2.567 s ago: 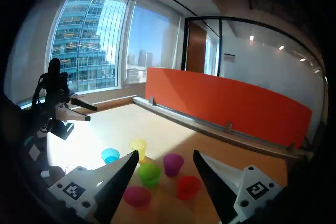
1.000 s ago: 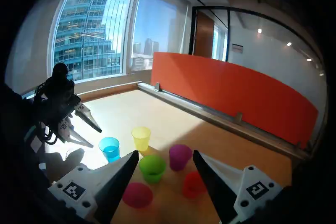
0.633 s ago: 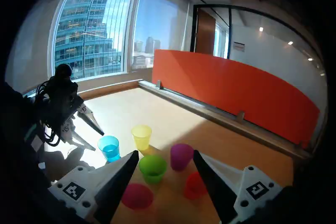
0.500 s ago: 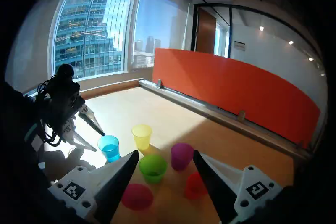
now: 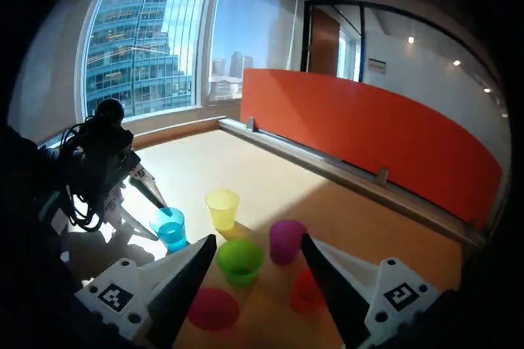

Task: Pour water

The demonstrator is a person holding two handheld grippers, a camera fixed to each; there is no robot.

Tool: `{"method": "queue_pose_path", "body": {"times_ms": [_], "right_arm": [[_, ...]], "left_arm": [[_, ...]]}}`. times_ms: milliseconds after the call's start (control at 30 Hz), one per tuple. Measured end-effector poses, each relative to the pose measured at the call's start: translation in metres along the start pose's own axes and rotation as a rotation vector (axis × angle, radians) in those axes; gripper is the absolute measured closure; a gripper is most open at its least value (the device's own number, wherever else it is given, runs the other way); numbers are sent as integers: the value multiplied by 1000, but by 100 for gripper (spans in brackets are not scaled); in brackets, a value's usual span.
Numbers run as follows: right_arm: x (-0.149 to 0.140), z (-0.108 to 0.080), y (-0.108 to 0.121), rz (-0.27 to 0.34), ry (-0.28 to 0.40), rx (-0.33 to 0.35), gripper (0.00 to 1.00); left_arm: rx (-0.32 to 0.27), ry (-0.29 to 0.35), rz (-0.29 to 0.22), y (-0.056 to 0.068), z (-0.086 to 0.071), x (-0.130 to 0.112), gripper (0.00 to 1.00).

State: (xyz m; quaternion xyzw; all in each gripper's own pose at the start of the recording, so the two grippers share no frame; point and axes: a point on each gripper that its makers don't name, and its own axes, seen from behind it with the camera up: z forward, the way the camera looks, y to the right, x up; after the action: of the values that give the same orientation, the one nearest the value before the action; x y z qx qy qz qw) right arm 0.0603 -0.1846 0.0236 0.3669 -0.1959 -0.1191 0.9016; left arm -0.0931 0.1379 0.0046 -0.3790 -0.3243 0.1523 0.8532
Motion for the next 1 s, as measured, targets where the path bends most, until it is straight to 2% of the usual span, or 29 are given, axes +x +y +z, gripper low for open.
{"method": "queue_pose_path", "body": {"times_ms": [467,1000], "right_arm": [[-12,21,-9,1,-39,37,0],[-25,36,-12,-3,-74,54,0]], "left_arm": [[-5,-11,9,1,13,5,15],[4,0,-24,-3,16,14,14]]}}
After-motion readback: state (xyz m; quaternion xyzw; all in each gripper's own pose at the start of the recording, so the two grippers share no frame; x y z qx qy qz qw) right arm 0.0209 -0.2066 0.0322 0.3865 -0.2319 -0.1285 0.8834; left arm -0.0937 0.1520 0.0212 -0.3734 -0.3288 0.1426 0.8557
